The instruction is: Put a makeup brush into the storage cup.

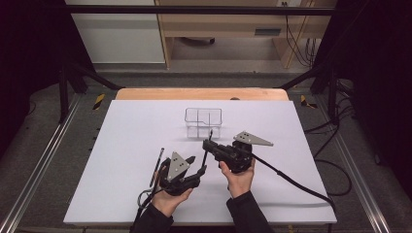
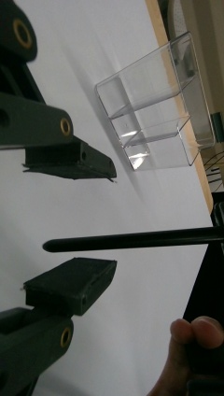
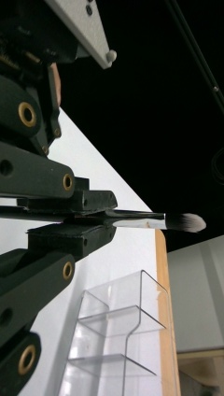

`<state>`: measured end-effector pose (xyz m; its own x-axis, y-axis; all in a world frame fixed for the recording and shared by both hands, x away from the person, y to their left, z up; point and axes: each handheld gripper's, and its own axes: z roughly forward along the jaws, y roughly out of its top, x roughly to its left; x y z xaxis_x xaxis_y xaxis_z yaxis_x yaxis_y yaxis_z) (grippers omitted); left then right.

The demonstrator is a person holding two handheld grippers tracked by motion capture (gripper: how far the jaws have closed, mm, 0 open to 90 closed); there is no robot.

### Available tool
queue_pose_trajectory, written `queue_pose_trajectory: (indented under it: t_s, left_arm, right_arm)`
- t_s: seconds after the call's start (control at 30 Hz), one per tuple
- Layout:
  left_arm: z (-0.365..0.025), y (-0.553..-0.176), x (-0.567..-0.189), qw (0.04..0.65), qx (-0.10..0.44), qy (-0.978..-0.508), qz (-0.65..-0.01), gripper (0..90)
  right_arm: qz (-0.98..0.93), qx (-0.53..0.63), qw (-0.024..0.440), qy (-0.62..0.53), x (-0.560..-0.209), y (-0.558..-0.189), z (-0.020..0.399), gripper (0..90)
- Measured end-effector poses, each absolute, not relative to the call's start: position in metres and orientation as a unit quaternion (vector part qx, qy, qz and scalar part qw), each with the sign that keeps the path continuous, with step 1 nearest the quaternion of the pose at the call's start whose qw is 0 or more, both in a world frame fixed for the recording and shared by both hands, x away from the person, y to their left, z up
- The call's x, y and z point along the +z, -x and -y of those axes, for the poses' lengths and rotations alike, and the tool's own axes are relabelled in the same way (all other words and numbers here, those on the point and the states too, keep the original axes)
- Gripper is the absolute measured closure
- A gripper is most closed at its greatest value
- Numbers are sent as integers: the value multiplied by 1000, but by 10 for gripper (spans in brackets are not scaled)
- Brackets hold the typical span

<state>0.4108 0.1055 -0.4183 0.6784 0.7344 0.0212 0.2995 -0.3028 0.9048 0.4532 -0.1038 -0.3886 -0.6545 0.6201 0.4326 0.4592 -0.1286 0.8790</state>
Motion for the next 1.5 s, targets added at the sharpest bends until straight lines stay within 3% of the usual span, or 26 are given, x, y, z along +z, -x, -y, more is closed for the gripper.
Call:
queue_pose_trajectory:
  t_s: [0.73, 1.5]
  left_arm:
    - [-164, -414, -405, 482, 223, -777, -338, 134]
    - [-216, -425, -407, 465, 231, -766, -379, 66]
  right_arm:
    - [-672, 621, 108, -388, -378, -456, 115, 843]
    - [-677, 612, 148, -382, -374, -475, 123, 843]
